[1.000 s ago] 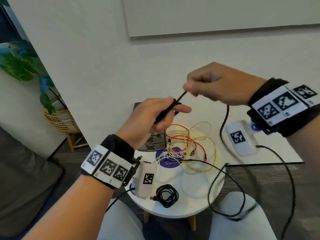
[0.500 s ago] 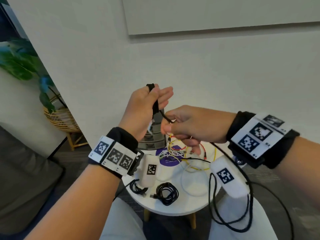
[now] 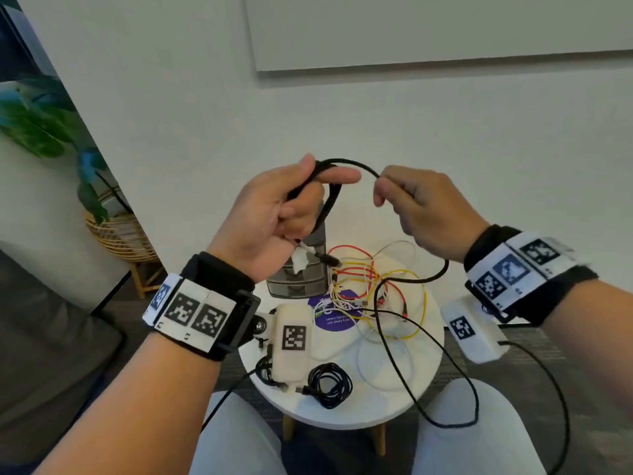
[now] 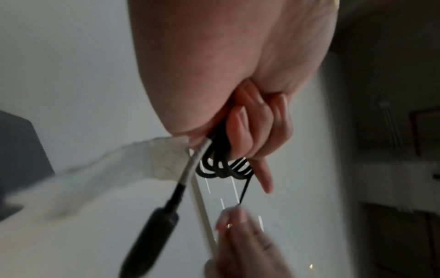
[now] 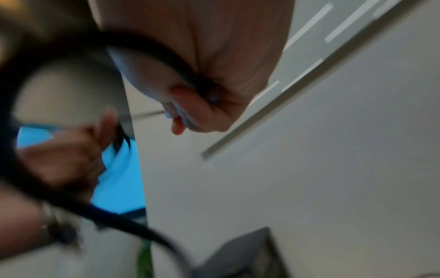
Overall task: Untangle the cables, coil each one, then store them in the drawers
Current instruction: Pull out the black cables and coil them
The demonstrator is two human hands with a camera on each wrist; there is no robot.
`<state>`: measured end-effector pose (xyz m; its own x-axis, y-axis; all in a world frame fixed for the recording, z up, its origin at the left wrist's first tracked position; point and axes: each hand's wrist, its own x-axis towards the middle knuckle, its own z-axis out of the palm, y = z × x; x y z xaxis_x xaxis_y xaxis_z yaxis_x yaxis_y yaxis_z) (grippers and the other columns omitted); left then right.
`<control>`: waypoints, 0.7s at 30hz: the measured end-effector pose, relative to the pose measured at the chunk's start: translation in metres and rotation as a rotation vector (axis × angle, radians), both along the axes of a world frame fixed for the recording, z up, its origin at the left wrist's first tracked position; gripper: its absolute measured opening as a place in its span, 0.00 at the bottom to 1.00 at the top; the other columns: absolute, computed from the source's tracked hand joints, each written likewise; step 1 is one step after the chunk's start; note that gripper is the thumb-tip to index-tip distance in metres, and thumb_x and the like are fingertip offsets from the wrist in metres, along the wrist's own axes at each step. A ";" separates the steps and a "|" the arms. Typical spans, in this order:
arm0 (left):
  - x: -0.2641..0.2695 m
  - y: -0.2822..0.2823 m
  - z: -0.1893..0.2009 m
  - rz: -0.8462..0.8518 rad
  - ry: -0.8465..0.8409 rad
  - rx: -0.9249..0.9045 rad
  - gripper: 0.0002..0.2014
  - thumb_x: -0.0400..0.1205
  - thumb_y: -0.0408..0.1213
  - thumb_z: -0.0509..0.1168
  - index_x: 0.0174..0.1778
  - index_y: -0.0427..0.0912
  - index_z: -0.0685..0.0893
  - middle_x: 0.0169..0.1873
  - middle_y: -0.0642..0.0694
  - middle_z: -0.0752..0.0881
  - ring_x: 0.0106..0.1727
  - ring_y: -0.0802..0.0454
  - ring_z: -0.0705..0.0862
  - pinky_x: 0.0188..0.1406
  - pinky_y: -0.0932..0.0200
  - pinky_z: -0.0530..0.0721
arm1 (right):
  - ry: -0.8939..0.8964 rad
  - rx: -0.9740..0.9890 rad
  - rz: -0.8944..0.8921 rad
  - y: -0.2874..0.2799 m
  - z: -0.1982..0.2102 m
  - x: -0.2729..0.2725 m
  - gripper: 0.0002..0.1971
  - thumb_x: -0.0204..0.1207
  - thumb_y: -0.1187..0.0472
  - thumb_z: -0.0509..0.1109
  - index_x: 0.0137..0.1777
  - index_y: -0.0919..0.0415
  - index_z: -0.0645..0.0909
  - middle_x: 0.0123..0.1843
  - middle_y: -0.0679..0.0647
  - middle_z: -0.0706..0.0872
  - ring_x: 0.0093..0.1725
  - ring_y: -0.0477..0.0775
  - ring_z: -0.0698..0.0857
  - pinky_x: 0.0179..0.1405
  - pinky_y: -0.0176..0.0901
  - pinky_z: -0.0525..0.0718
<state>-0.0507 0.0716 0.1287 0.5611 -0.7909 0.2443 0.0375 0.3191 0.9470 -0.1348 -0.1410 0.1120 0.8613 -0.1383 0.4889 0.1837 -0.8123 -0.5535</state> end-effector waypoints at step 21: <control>-0.007 -0.017 -0.029 0.283 -0.606 0.209 0.22 0.94 0.31 0.50 0.86 0.41 0.61 0.61 0.43 0.90 0.52 0.53 0.92 0.56 0.60 0.88 | 0.587 0.234 0.313 0.052 -0.003 -0.031 0.10 0.87 0.60 0.66 0.43 0.62 0.77 0.28 0.49 0.72 0.23 0.47 0.70 0.19 0.34 0.70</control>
<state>-0.0573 0.0545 0.0994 0.5657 -0.6988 0.4378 -0.5740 0.0474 0.8175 -0.1658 -0.0887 0.1092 0.9902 0.1140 -0.0809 0.0069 -0.6177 -0.7864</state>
